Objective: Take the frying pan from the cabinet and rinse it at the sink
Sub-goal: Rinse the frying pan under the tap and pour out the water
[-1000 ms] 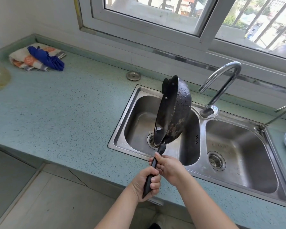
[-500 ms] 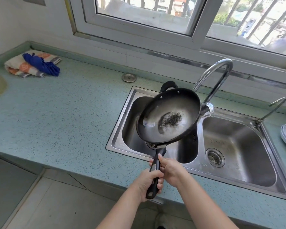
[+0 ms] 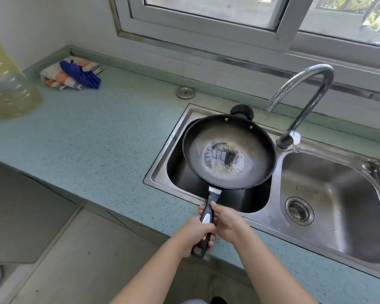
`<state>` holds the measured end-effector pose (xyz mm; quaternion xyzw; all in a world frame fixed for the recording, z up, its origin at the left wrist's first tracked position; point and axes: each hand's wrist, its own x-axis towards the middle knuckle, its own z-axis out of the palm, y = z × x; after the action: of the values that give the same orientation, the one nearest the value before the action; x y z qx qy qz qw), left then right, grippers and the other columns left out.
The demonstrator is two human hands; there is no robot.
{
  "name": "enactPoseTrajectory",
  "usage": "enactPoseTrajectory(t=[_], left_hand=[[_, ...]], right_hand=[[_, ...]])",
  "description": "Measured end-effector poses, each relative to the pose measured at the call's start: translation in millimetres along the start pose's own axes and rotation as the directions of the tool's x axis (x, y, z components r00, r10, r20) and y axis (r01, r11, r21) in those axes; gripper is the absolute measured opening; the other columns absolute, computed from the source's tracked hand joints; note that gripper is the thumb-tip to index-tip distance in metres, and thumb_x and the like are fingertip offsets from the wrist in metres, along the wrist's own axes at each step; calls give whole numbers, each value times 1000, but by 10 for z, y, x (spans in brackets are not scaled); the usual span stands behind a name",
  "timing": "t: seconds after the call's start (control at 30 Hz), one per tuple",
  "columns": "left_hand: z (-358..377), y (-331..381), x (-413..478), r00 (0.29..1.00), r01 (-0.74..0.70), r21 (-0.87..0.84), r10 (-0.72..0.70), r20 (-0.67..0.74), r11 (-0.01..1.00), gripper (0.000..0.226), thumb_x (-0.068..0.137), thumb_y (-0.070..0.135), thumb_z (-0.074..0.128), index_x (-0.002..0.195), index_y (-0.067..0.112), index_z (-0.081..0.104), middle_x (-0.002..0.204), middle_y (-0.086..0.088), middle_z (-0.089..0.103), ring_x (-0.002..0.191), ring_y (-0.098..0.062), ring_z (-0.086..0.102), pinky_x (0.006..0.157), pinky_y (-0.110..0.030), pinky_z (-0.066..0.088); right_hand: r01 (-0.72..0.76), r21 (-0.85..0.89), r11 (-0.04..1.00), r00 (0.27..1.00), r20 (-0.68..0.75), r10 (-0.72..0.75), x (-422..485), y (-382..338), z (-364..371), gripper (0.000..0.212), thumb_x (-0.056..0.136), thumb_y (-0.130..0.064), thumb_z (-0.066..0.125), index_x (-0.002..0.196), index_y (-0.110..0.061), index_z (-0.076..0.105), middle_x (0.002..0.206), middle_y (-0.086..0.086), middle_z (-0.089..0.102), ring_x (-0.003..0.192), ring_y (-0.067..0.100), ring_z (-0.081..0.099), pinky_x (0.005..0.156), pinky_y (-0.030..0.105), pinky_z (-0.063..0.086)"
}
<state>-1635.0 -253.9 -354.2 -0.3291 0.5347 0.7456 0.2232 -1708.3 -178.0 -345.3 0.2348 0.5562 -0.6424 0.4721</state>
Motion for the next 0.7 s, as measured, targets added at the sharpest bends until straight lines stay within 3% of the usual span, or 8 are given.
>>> enactPoseTrajectory(t=[0.3,0.4,0.47,0.6,0.7], left_hand=[[125,1,-40,988,27,45,-20,-153,999,11,80,1,52,78,13,51,54,-5,53,41,-12,52,45,-22,45],[236,-59,-18,962,21,197,34,-272,980,14,77,3,52,72,16,49,54,-3,55,39,-11,54,47,-22,45],[342,-87,-19,929,24,307,92,-359,951,15,78,9,55,70,20,49,54,0,57,35,-6,53,42,-17,44],[550,-124,-46,878,-23,349,186,-441,937,15,77,14,56,67,22,49,55,2,57,32,-5,51,38,-17,42],[649,-131,-89,853,-58,330,219,-475,942,9,78,13,57,77,19,51,64,3,56,36,-8,53,34,-17,38]], right_hand=[[15,-161,987,999,42,-9,64,-46,-106,30,97,-15,43,76,0,60,74,12,63,67,24,60,65,30,50],[73,-293,953,997,24,-70,104,-7,-144,11,85,-4,57,75,-1,57,69,13,60,58,23,57,52,27,49],[102,-326,940,994,2,-107,136,27,-176,6,81,-2,61,79,-1,55,67,13,59,55,24,55,51,27,46],[138,-325,936,988,-22,-153,182,44,-273,30,79,-6,66,101,11,56,68,12,62,55,21,58,48,25,48],[162,-340,926,983,-25,-181,165,26,-333,39,78,-5,64,110,14,53,68,13,62,54,21,59,43,22,48]])
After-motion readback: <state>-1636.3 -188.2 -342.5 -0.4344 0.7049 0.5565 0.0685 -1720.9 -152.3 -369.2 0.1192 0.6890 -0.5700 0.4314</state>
